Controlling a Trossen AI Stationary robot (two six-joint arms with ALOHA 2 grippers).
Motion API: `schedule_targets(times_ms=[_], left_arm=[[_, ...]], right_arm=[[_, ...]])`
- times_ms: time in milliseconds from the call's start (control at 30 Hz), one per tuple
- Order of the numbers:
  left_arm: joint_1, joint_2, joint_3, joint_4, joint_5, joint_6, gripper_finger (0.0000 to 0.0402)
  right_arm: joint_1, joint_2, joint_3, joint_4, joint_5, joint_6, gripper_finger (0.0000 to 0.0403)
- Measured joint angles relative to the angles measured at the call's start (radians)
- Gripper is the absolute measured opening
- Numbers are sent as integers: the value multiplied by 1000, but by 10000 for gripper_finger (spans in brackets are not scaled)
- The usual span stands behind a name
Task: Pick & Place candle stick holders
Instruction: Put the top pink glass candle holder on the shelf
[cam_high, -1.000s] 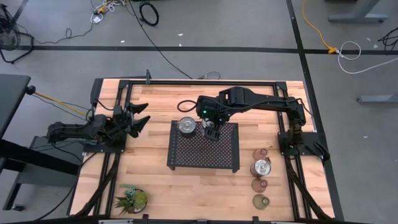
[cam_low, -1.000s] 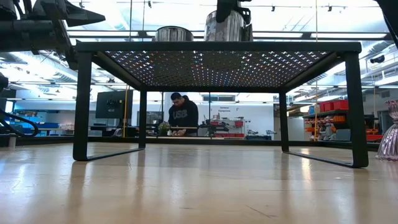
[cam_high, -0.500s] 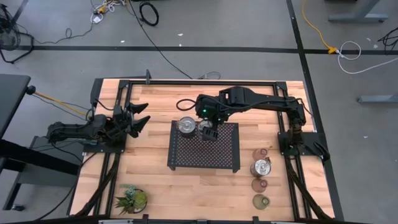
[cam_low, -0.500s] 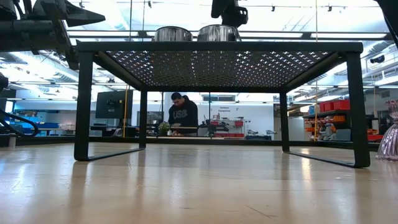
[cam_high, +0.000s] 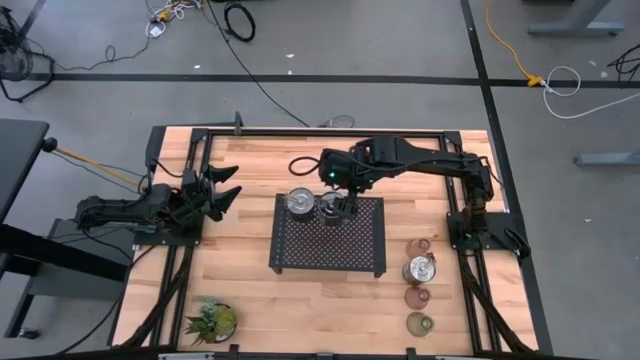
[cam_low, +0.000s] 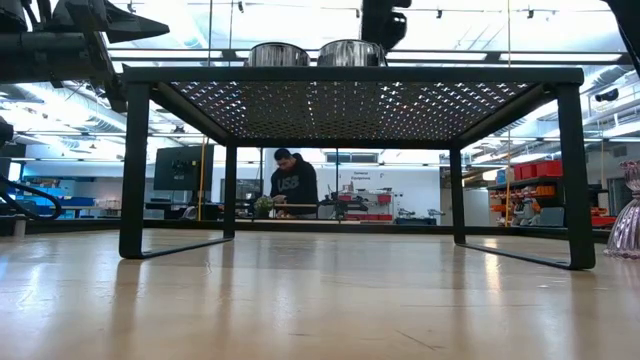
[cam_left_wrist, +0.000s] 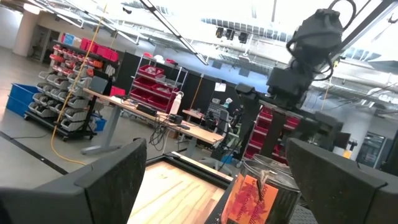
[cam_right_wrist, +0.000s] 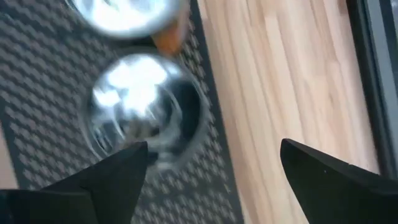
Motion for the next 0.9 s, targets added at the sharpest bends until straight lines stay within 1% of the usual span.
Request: schedule_targets(times_ms=[100,133,267,467,567,600,700,800,900], left_arm=[[0,0,0,0,0,-1,385],[0,0,0,0,0,-1,385],[0,0,0,0,0,0,385],[0,0,0,7,0,-2,385],[0,0,0,11,1,-12,385],[0,0,0,15,2,-13,385],[0,0,0,17,4,-17,385],[0,0,0,17,4,-51,385],[0,0,0,17,4,-89,385]], right_arm=[[-7,-6,0,-78,25,-6,361],[-11,-8,0,-75,25,-16,361],[-17,-35,1,-52,-50,-62,361],[-38,-78,0,-68,-59,-56,362],[-43,-111,1,-69,-149,-64,362],[-42,-117,1,-69,-164,-75,362],[-37,-122,-2,-67,-134,-77,362],[-36,-154,-54,-68,-114,-50,362],[-34,-215,-174,-69,-114,-25,362]])
